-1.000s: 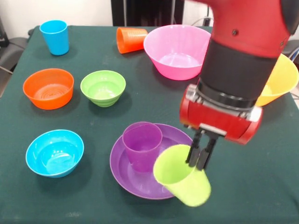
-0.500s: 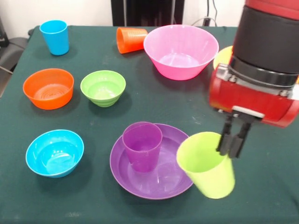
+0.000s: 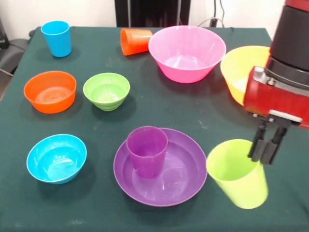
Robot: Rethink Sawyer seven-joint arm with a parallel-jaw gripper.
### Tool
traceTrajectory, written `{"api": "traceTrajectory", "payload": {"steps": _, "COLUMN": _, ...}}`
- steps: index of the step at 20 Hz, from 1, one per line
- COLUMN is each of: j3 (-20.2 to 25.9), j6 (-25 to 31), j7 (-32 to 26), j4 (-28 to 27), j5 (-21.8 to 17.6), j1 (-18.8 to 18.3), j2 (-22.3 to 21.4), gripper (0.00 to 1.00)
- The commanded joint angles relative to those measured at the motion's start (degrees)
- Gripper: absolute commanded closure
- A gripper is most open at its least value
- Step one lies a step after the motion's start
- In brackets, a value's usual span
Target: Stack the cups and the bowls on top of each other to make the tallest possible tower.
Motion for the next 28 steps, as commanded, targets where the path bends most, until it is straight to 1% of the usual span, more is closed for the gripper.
{"api": "traceTrajectory", "payload": {"steps": 1, "j3": -0.1, "j6": -1.46, "j7": 17.89, "j4": 6.74, "j5": -1.15, "j1": 3.58, "j2": 2.86, "gripper": 1.0}}
{"api": "traceTrajectory", "payload": {"steps": 8, "j3": -0.53, "j6": -5.02, "j7": 20.1, "j4": 14.93, "j5": -2.14, "j1": 6.08, "j2": 0.12, "gripper": 1.0}}
{"api": "traceTrajectory", "payload": {"steps": 12, "j3": -0.02, "j6": -7.98, "j7": 20.39, "j4": 20.23, "j5": -2.4, "j1": 7.2, "j2": -1.59, "gripper": 1.0}}
{"api": "traceTrajectory", "payload": {"steps": 15, "j3": -0.11, "j6": -9.78, "j7": 20.7, "j4": 22.93, "j5": -2.46, "j1": 7.88, "j2": -2.21, "gripper": 1.0}}
{"api": "traceTrajectory", "payload": {"steps": 25, "j3": -0.96, "j6": -14.77, "j7": 21.11, "j4": 27.2, "j5": -1.76, "j1": 8.94, "j2": -1.01, "gripper": 1.0}}
{"api": "traceTrajectory", "payload": {"steps": 28, "j3": -1.26, "j6": -15.6, "j7": 21.48, "j4": 27.14, "j5": -1.32, "j1": 9.14, "j2": -0.34, "gripper": 1.0}}
